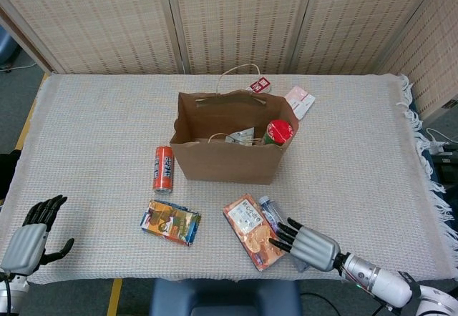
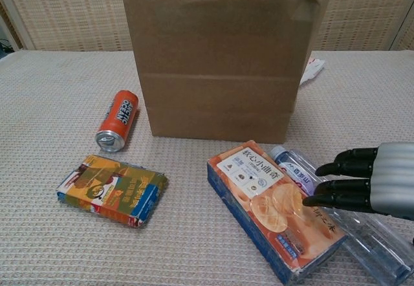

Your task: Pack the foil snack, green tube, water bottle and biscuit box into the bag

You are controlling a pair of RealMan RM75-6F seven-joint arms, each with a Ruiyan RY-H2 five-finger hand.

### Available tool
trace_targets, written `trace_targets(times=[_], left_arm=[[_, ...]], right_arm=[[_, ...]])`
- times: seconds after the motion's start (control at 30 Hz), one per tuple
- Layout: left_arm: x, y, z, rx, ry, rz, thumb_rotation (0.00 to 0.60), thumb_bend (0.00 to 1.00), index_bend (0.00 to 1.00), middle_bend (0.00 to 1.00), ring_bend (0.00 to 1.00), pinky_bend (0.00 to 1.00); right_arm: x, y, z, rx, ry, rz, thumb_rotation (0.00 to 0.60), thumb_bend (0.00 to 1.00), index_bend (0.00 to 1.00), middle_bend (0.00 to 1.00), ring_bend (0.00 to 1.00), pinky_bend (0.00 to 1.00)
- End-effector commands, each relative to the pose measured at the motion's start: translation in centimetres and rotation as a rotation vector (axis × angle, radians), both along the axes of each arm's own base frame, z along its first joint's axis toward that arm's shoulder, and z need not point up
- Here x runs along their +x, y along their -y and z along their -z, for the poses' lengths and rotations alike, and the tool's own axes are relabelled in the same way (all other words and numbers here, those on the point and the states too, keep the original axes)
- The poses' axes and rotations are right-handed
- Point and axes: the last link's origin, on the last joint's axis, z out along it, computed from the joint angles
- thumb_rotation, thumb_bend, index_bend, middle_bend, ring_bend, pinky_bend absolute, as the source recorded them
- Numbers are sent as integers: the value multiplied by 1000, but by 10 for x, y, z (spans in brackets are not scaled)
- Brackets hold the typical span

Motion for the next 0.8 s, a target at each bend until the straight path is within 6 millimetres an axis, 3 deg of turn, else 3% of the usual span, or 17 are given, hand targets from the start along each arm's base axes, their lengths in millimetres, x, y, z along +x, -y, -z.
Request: trace_targets(times=[0.03,0.3,0.43,0.67,0.8], left_arm=[[0,0,0,-1,-1,0,600,331,0,0,0,9],[0,0,0,1,2,-7,600,331,0,0,0,9],[0,0,1,-2,-1,-3,600,332,0,0,0,9],[1,0,2,-3,-2,-4,600,331,0,0,0,9],[0,0,1,-1,0,-10,600,331,0,0,0,9]], right_arm=[[-9,-2,-3,-2,-26,16,600,0,0,144,58,170],[-9,-10,-44,-67,3,-1,600,0,14,144,58,171],[-6,-10,-55,-94,59,-4,600,0,1,116,54,169],[-6,-5,-30,-40,-37,-26,600,0,0,4,0,70],[-1,-3,-10,-10,-71,-32,600,0,0,0,0,46]])
